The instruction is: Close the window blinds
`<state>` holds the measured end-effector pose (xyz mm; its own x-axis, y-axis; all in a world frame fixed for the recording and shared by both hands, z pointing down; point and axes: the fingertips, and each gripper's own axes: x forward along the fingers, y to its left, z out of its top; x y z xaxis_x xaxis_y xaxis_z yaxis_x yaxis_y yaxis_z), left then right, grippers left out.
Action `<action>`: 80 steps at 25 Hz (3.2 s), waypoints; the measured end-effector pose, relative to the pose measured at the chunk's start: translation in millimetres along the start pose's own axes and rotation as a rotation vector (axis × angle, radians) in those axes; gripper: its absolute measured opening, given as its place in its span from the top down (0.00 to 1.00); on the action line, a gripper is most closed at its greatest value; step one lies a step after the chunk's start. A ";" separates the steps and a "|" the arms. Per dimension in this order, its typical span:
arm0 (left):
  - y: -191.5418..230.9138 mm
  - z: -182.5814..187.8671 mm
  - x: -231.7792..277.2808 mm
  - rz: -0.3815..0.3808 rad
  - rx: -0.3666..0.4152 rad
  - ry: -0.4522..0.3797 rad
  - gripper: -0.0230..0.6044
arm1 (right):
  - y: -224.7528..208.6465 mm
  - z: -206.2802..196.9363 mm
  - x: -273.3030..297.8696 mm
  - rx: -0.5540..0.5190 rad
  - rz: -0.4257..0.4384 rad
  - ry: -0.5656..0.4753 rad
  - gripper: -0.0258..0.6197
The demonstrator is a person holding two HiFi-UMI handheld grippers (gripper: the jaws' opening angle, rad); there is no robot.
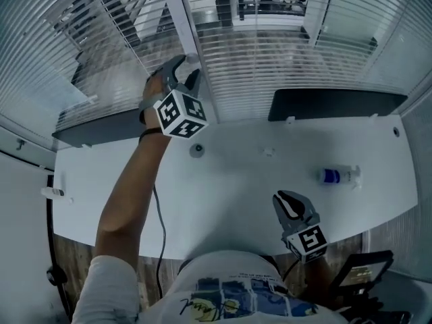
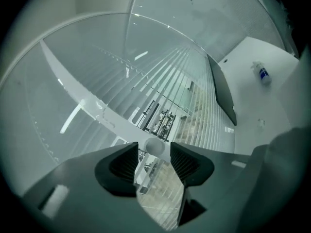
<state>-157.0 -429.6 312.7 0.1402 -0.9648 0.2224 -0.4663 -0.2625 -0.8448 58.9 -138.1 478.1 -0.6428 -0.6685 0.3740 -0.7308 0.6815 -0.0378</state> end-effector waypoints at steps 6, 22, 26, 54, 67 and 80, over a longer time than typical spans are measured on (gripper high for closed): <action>-4.8 -1.4 26.2 0.010 0.105 0.039 0.69 | -15.9 3.3 8.3 0.001 0.001 -0.020 0.90; -0.4 -0.8 26.6 0.024 0.246 0.087 0.77 | -13.6 -1.4 8.8 0.014 0.013 -0.002 0.90; 1.7 0.0 25.6 0.028 0.089 0.088 0.77 | -12.8 0.3 8.0 0.014 0.018 -0.003 0.90; 21.8 -9.1 16.5 0.091 -0.879 -0.022 0.76 | -8.6 -1.2 10.2 -0.001 0.049 0.010 0.90; 21.7 -11.7 15.2 0.092 -1.031 -0.044 0.76 | -8.9 -2.2 10.7 0.000 0.052 0.007 0.90; 7.2 -2.9 3.9 0.108 -0.595 -0.046 0.75 | -11.2 1.8 11.5 -0.015 0.047 -0.003 0.90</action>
<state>-162.4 -435.3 308.9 0.0965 -0.9883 0.1185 -0.8863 -0.1395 -0.4416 59.3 -153.9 481.2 -0.6771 -0.6364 0.3694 -0.6962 0.7167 -0.0413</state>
